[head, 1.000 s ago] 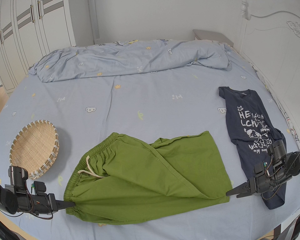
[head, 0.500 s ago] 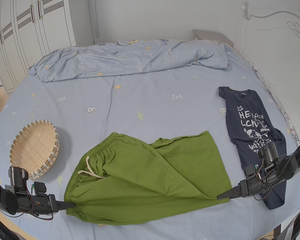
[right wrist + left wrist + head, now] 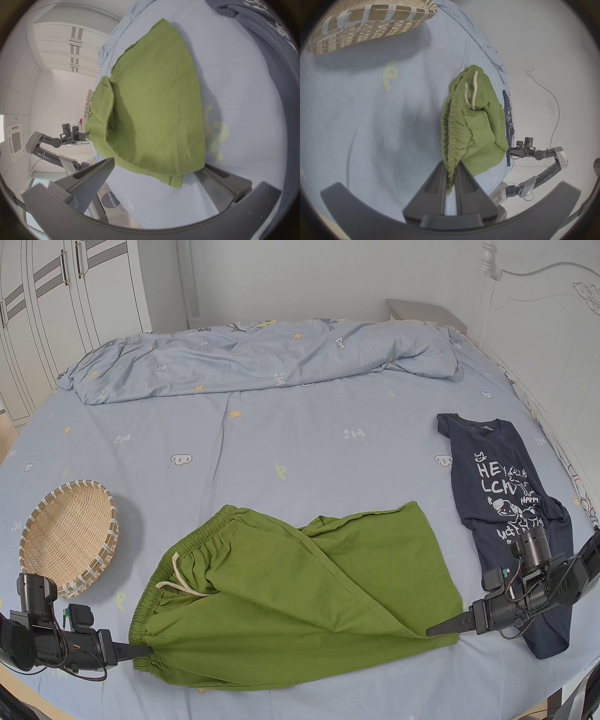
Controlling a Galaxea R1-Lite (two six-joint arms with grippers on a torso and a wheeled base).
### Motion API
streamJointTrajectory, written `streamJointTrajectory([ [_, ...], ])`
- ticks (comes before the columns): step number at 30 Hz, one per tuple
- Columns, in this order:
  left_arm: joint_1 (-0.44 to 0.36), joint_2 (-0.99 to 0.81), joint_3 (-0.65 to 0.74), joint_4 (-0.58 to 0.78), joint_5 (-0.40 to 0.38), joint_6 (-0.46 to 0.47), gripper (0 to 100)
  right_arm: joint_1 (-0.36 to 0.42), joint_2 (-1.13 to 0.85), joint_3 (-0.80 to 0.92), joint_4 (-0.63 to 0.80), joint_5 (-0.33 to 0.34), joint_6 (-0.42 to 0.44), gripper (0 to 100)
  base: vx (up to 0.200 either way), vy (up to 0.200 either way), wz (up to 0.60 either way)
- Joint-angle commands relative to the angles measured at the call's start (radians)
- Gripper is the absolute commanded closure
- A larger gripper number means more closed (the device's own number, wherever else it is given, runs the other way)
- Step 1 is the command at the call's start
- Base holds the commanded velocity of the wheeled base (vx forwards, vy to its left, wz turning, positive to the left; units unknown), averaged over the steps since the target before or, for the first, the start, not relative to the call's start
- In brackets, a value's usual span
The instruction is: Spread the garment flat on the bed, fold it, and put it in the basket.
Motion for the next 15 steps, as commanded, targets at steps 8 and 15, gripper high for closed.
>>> streamJointTrajectory([
  [8, 0.006, 0.000, -0.004, -0.001, 0.000, -0.001, 100, 0.001, 0.019, 0.047, -0.051, -0.003, 0.000, 0, 0.000, 0.000, 0.00],
  [15, 0.007, 0.000, -0.004, -0.001, 0.000, 0.000, 100, 0.000, 0.020, 0.050, -0.051, -0.003, 0.000, 100, 0.000, 0.000, 0.00],
])
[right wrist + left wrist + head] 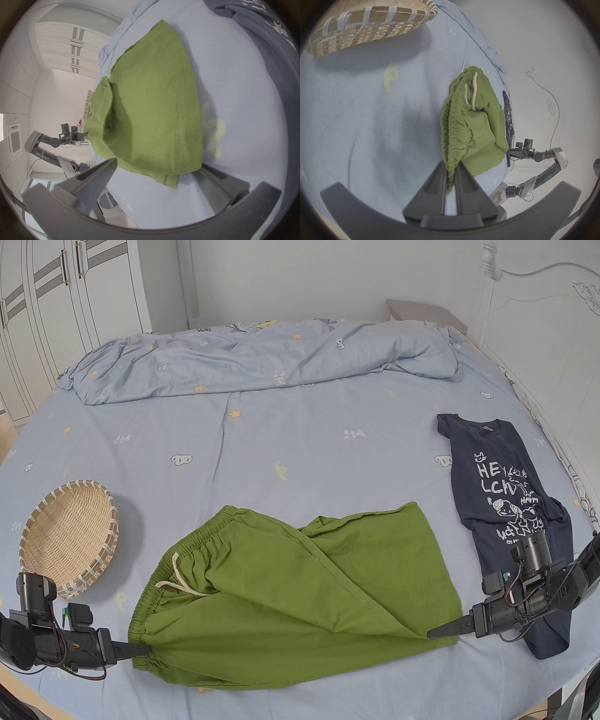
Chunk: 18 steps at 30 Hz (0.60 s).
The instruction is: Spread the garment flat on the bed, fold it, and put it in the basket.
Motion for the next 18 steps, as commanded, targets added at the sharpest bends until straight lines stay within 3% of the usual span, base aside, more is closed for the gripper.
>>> streamJointTrajectory([
  [1, 0.001, 0.000, 0.000, -0.001, 0.000, -0.001, 100, -0.001, 0.007, 0.004, 0.005, 0.000, 0.001, 100, 0.000, 0.000, 0.00],
  [18, 0.007, -0.013, 0.005, 0.007, -0.006, 0.014, 100, 0.005, -0.010, 0.046, -0.013, -0.013, -0.001, 100, 0.000, 0.000, 0.00],
])
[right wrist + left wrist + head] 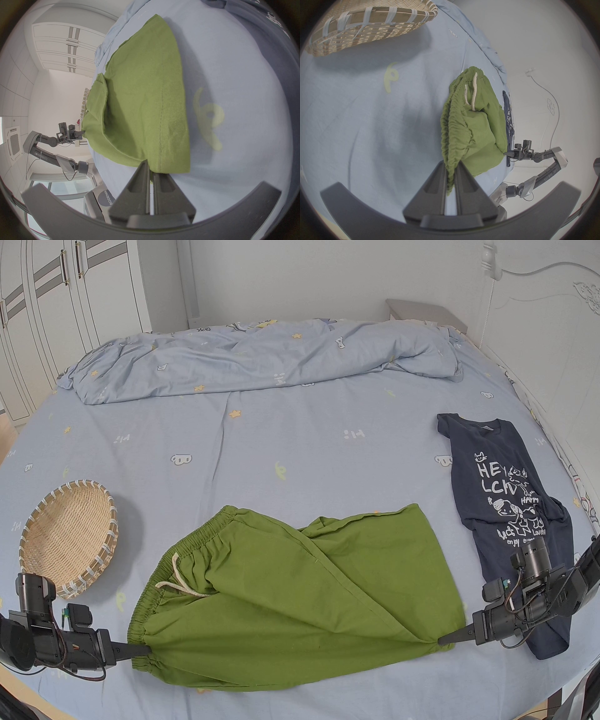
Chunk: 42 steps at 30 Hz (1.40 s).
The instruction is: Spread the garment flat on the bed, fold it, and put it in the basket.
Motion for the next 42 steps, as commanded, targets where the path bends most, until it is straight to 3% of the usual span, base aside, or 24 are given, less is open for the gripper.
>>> streamJointTrajectory([
  [1, 0.008, -0.011, 0.008, 0.031, -0.004, 0.071, 100, 0.020, -0.064, 0.034, 0.012, -0.007, 0.003, 100, 0.000, 0.000, 0.00],
  [5, 0.057, -0.020, 0.002, 0.140, -0.004, 0.215, 100, 0.017, -0.182, 0.064, 0.085, -0.035, 0.010, 100, 0.000, 0.000, 0.00],
  [7, 0.071, -0.025, -0.001, 0.149, -0.004, 0.220, 100, 0.021, -0.227, 0.067, 0.134, -0.128, 0.006, 100, 0.000, 0.000, 0.00],
  [8, 0.071, -0.025, -0.001, 0.149, -0.004, 0.220, 100, 0.021, -0.227, 0.067, 0.134, -0.128, 0.006, 100, 0.000, 0.000, 0.00],
  [9, 0.082, -0.035, -0.001, 0.150, -0.004, 0.220, 100, 0.032, -0.265, 0.080, 0.165, -0.217, 0.004, 100, 0.000, 0.000, 0.00],
  [10, 0.082, -0.040, -0.003, 0.152, -0.004, 0.220, 100, 0.038, -0.282, 0.088, 0.171, -0.230, 0.006, 100, 0.000, 0.000, 0.00],
  [22, 0.082, -0.049, -0.001, 0.218, 0.000, 0.255, 100, 0.047, -0.343, 0.223, 0.170, -0.230, 0.006, 100, 0.000, 0.000, 0.00],
  [23, 0.080, -0.048, -0.001, 0.284, 0.005, 0.300, 100, 0.047, -0.334, 0.234, 0.170, -0.225, 0.007, 100, 0.000, 0.000, 0.00],
  [27, 0.080, -0.049, -0.001, 0.339, 0.016, 0.347, 100, 0.050, -0.326, 0.242, 0.167, -0.222, 0.007, 100, 0.000, 0.000, 0.00],
  [32, 0.080, -0.041, 0.005, 0.370, 0.085, 0.381, 100, 0.050, -0.280, 0.246, 0.144, -0.219, 0.006, 100, 0.000, 0.000, 0.00],
  [35, 0.105, -0.041, 0.008, 0.394, 0.157, 0.421, 100, 0.060, -0.219, 0.258, 0.052, -0.213, 0.009, 100, 0.000, 0.000, 0.00],
  [42, 0.148, -0.041, 0.008, 0.417, 0.174, 0.493, 100, 0.086, -0.176, 0.274, -0.024, -0.213, 0.015, 100, 0.000, 0.000, 0.00],
])
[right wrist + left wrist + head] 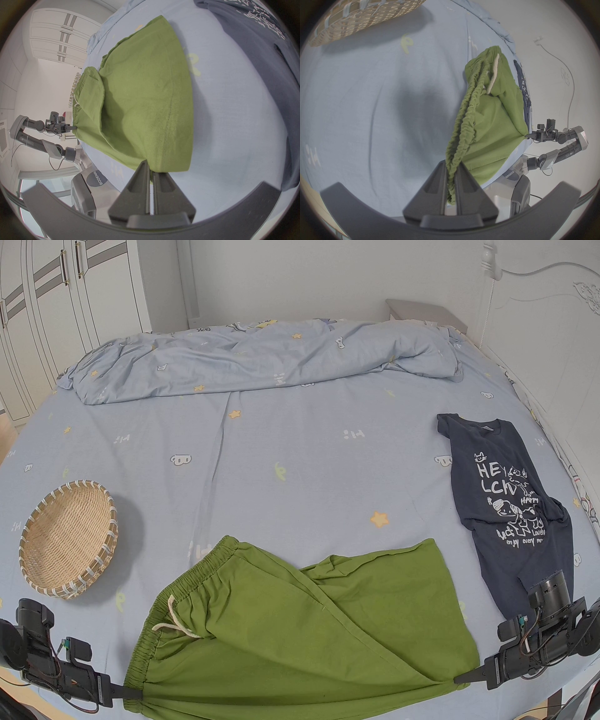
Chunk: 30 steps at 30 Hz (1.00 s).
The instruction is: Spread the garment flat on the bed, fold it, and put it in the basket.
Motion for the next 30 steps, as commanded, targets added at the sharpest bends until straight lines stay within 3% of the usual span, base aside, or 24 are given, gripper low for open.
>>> streamJointTrajectory([
  [1, 0.023, 0.001, 0.001, 0.009, 0.013, 0.011, 100, 0.012, 0.050, 0.009, -0.013, -0.001, 0.001, 100, 0.000, 0.000, 0.00],
  [7, 0.012, 0.022, 0.002, 0.010, 0.026, 0.017, 100, 0.010, 0.050, 0.009, -0.014, -0.001, 0.001, 100, 0.000, 0.000, 0.00],
  [8, 0.011, 0.030, 0.002, 0.010, 0.036, 0.019, 100, 0.012, 0.050, 0.009, -0.014, -0.001, 0.001, 0, 0.000, 0.000, 0.00],
  [11, -0.004, 0.044, 0.002, 0.010, 0.044, 0.019, 100, 0.018, 0.052, 0.009, -0.014, -0.001, 0.001, 0, 0.000, 0.000, 0.00],
  [12, -0.009, 0.044, 0.002, 0.009, 0.046, 0.017, 0, 0.024, 0.050, 0.009, -0.016, -0.001, 0.001, 0, 0.000, 0.000, 0.00],
  [20, -0.014, 0.028, 0.001, 0.002, 0.049, 0.016, 0, 0.028, 0.044, 0.012, -0.016, -0.001, 0.002, 0, 0.000, 0.000, 0.00],
  [30, 0.091, -0.105, -0.094, 0.038, 0.047, -0.017, 0, -0.007, -0.100, -0.008, -0.013, -0.001, 0.047, 0, 0.000, 0.000, 0.00],
])
